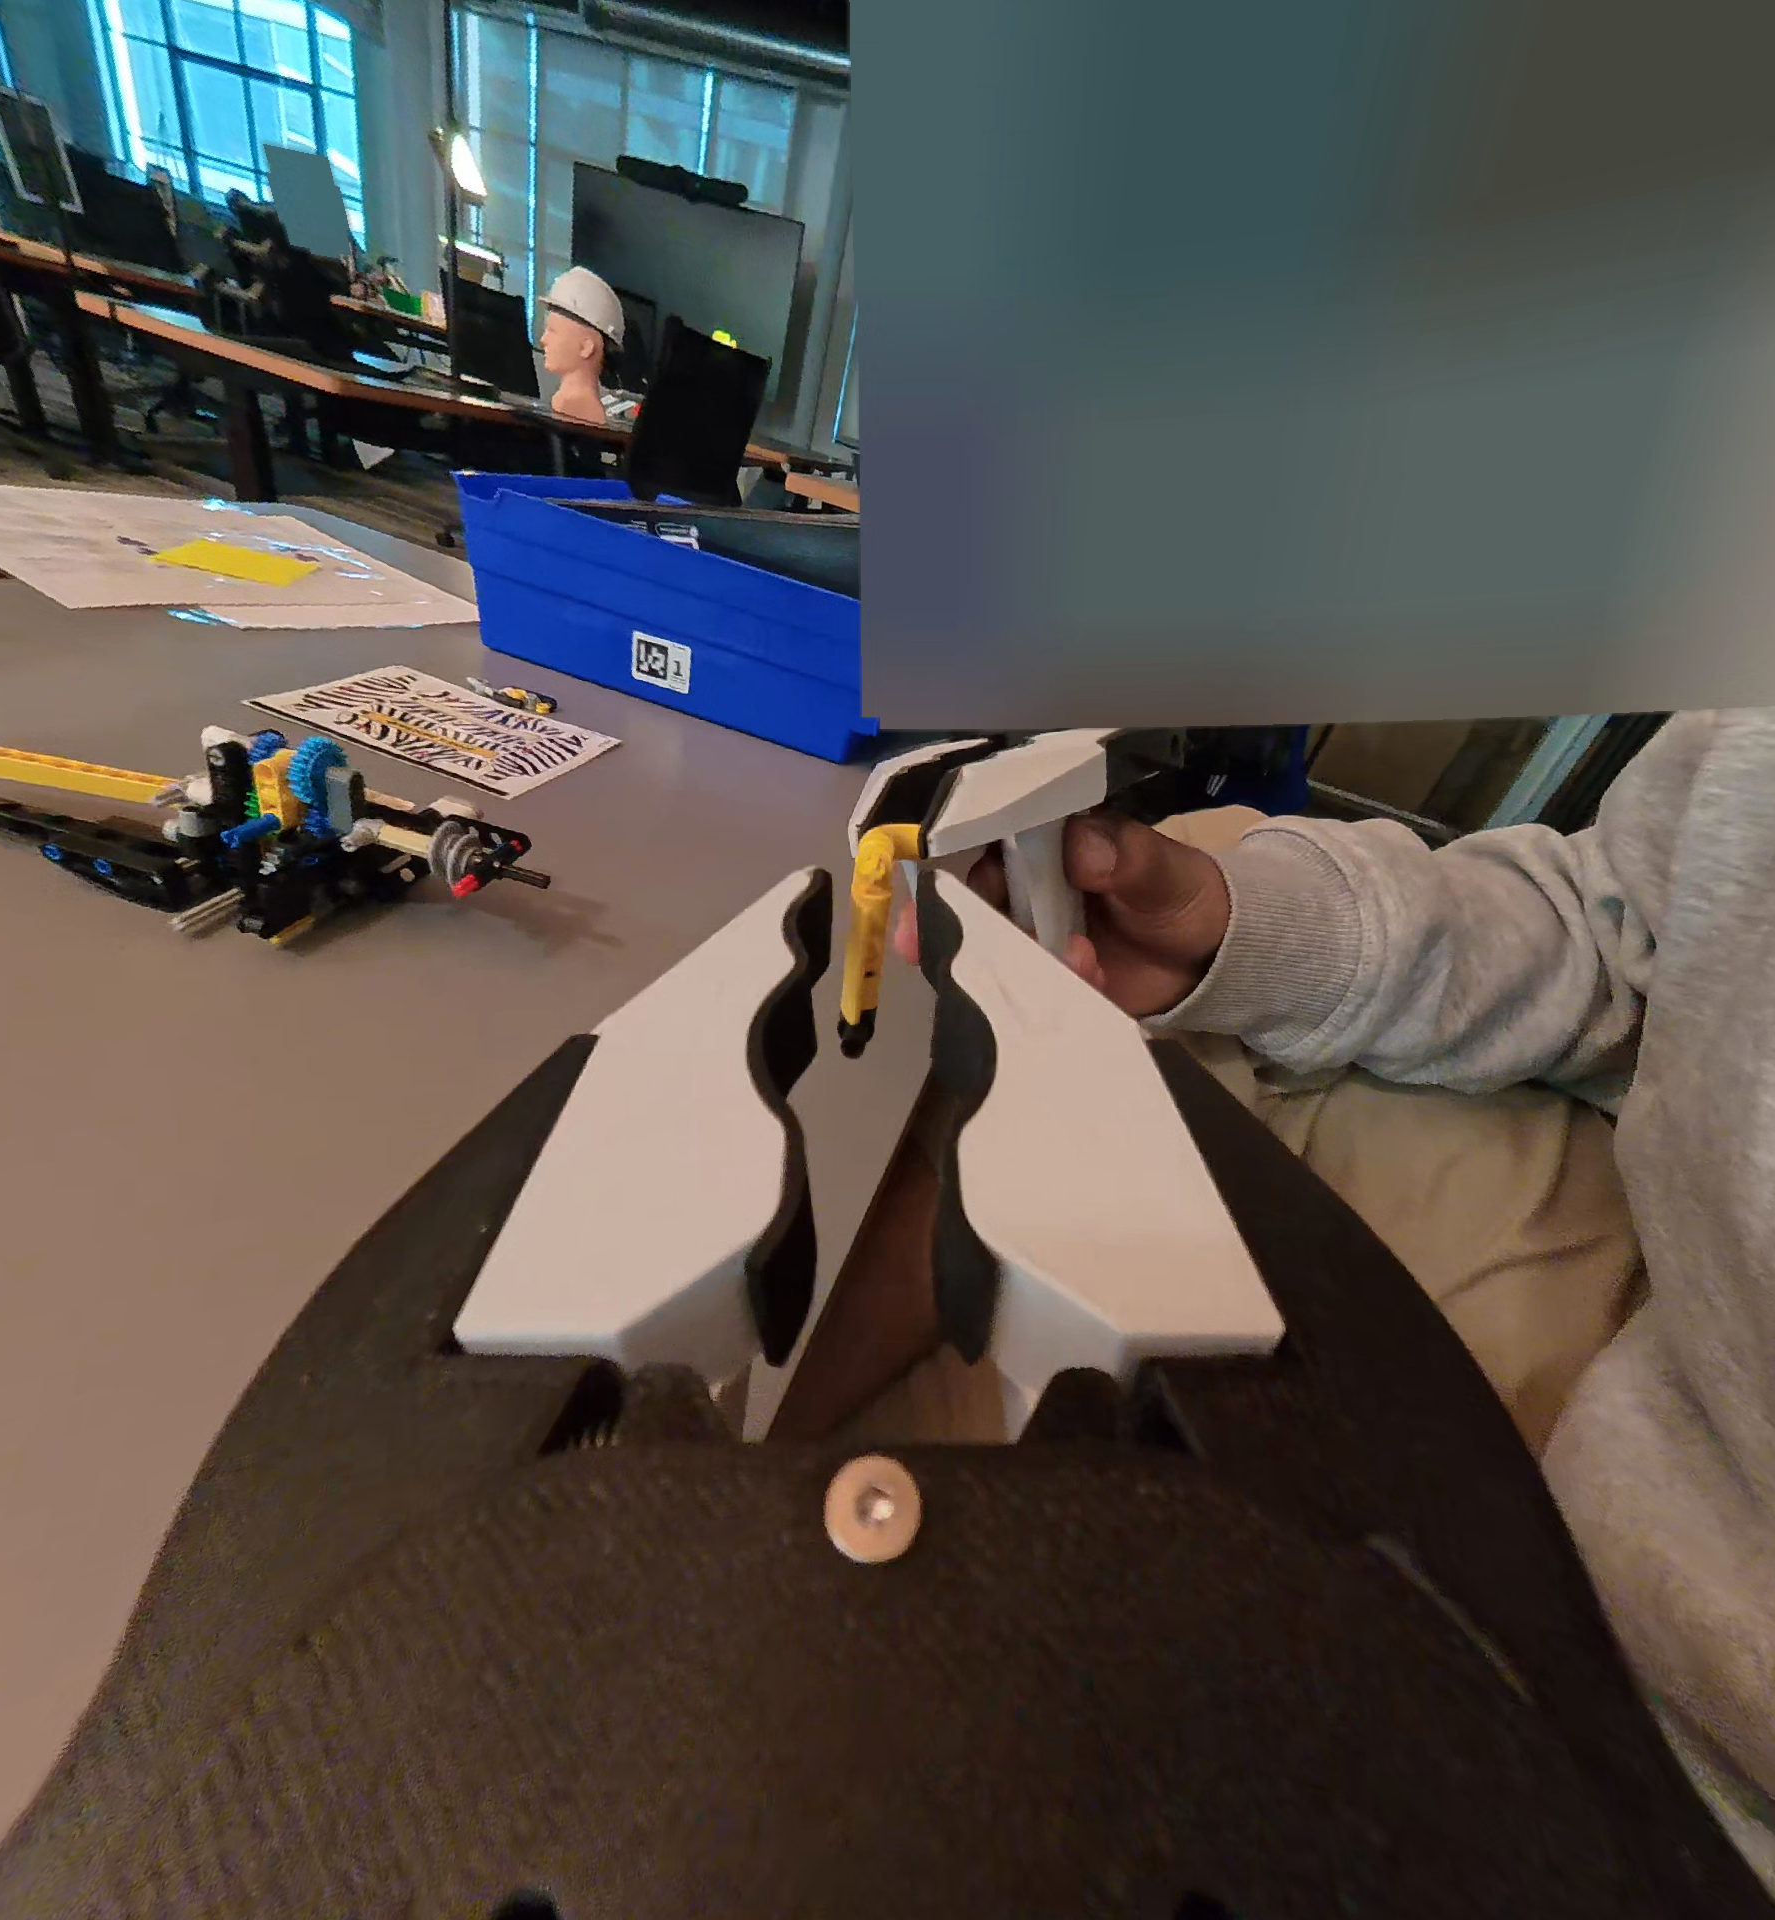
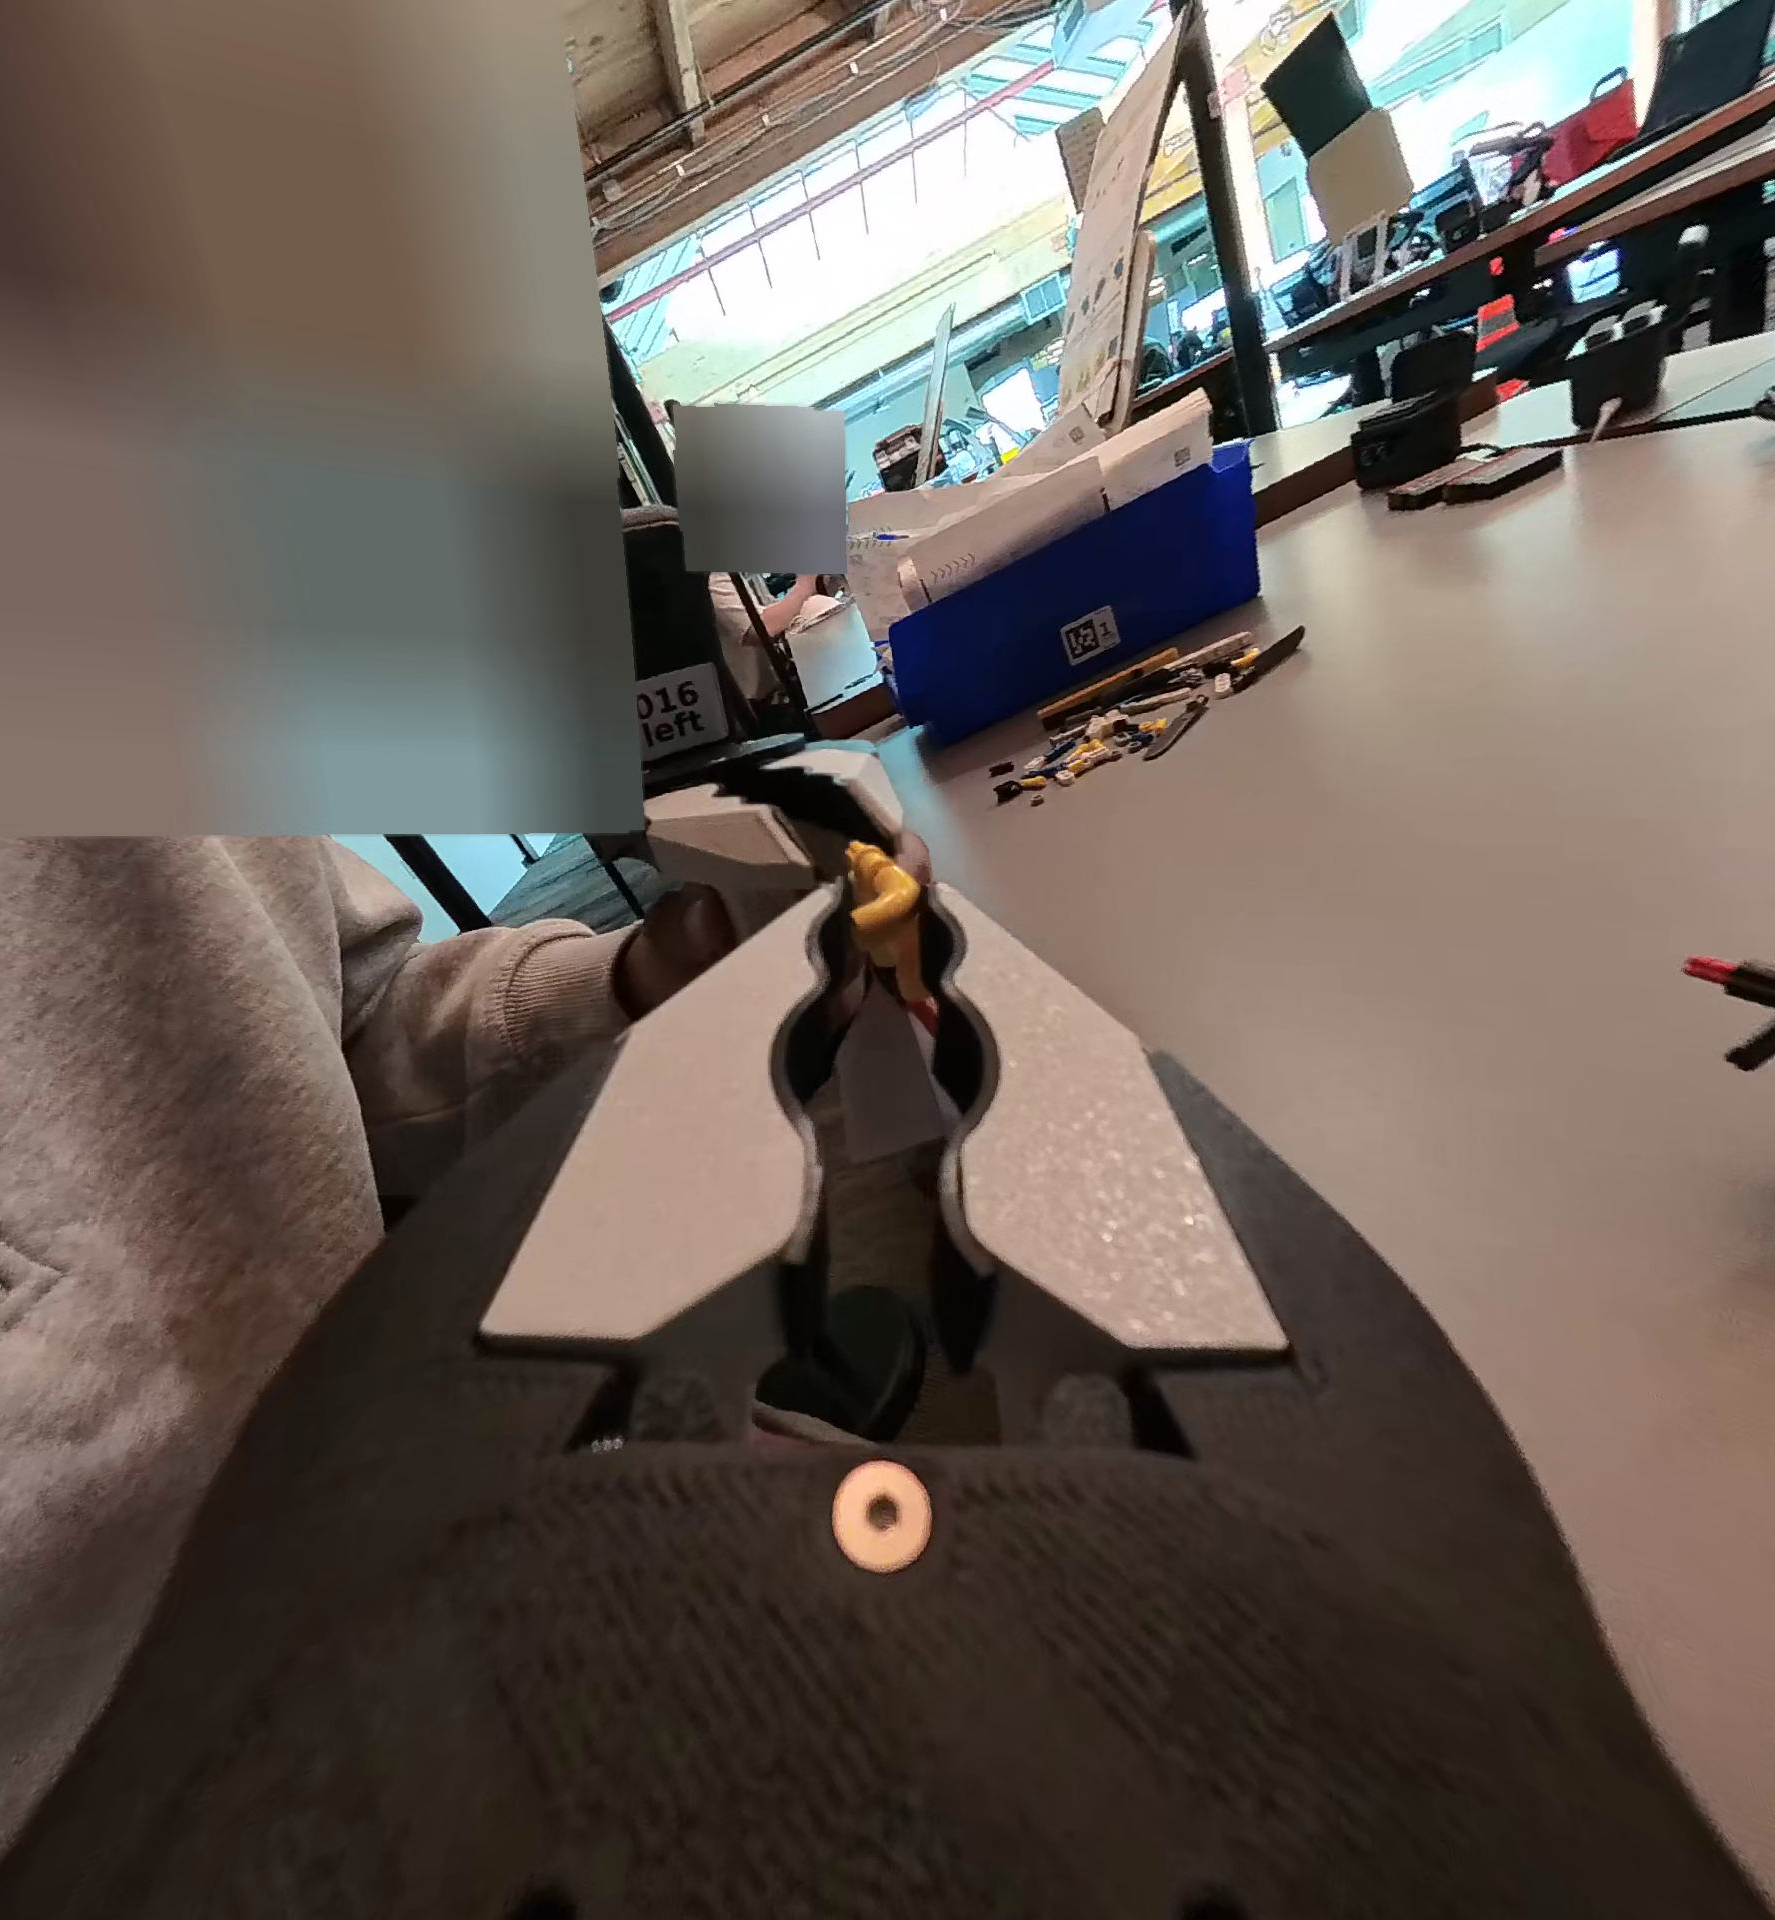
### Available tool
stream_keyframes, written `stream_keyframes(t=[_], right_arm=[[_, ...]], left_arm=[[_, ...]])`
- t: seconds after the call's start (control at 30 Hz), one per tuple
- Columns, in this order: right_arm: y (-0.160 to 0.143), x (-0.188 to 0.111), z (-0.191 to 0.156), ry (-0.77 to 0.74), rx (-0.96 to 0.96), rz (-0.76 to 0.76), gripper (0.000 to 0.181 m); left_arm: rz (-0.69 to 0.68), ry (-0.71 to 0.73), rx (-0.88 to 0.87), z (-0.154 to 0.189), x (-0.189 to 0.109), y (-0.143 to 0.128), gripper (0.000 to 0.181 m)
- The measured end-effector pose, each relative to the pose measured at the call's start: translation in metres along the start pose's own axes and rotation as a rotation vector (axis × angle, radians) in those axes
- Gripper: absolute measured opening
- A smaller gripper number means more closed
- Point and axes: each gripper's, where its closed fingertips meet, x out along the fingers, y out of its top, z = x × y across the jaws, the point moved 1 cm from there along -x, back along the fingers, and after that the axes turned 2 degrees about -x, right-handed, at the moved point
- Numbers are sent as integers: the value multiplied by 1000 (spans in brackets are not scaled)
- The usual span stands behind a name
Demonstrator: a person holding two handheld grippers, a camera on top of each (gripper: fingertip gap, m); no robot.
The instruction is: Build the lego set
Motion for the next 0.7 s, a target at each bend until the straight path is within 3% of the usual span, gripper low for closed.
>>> stream_keyframes(t=[0.13,0.7], right_arm=[[-2,-2,2,-13,-6,-18,12],[-25,2,14,-25,26,-129,12]], left_arm=[[-37,9,35,-1,0,-6,5],[-93,-22,-30,-13,1,-27,3]])
